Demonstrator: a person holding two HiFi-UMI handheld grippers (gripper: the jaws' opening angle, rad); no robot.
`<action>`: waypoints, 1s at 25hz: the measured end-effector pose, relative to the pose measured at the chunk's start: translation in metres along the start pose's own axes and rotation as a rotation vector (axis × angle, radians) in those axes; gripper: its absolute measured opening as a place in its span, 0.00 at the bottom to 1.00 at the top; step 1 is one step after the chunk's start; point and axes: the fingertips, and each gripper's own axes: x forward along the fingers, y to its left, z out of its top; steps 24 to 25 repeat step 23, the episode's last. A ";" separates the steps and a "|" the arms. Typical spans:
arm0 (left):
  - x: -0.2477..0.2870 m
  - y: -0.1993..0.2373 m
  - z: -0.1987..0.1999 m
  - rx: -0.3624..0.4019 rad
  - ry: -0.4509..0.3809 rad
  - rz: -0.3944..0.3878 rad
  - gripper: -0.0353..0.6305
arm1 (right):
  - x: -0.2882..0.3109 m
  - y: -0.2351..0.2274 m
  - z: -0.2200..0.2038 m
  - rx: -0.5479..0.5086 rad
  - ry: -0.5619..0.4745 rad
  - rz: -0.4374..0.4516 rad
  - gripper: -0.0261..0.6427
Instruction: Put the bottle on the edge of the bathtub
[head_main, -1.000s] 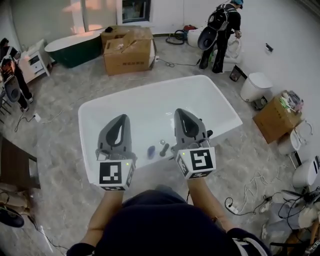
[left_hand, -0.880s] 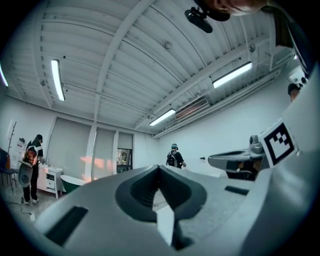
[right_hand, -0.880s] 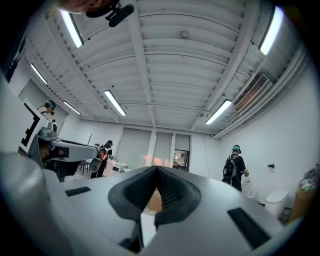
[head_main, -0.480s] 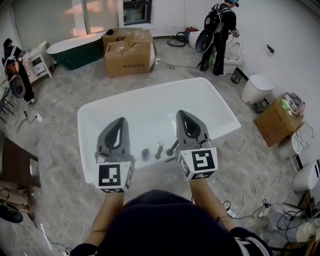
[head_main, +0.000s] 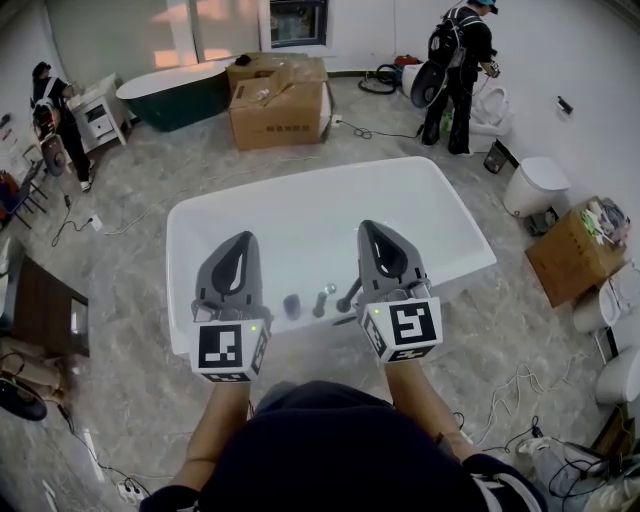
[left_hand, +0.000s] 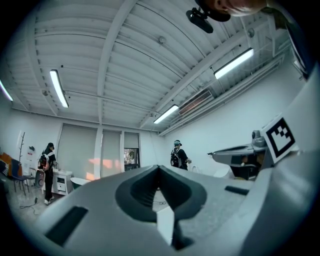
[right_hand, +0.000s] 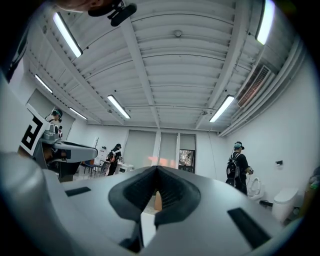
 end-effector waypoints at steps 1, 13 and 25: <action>-0.002 0.000 0.000 0.001 0.001 0.006 0.05 | -0.001 0.000 0.000 0.005 -0.002 0.003 0.06; -0.008 -0.010 0.002 0.010 -0.011 0.010 0.05 | -0.009 -0.010 -0.001 0.012 -0.001 0.005 0.06; -0.010 -0.008 0.001 0.010 -0.018 0.006 0.05 | -0.009 -0.006 -0.004 0.004 0.007 0.013 0.06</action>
